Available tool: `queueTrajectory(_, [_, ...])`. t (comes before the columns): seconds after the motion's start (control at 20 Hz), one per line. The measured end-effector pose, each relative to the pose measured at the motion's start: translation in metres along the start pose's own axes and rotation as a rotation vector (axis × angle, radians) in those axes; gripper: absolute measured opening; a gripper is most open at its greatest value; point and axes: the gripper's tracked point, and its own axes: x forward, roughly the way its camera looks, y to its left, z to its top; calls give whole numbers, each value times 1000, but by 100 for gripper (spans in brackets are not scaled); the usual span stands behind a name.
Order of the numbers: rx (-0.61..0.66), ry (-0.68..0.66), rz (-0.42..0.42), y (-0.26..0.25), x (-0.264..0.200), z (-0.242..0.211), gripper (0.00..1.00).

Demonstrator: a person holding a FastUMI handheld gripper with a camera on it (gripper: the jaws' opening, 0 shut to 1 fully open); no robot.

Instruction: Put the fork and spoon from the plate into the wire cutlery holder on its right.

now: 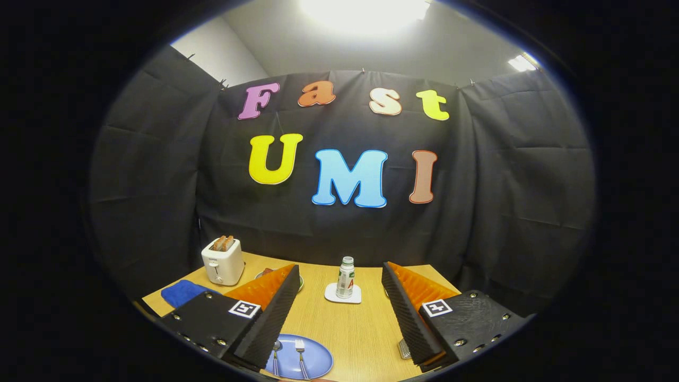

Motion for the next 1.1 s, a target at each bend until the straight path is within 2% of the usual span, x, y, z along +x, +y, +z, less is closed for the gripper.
queueTrajectory(0.4, [-1,17,10,4,1,-7,95])
queueTrajectory(0.75, [-29,78,34,13,3,-34,95])
queueTrajectory(1.1, [-74,207,96,33,8,-76,95])
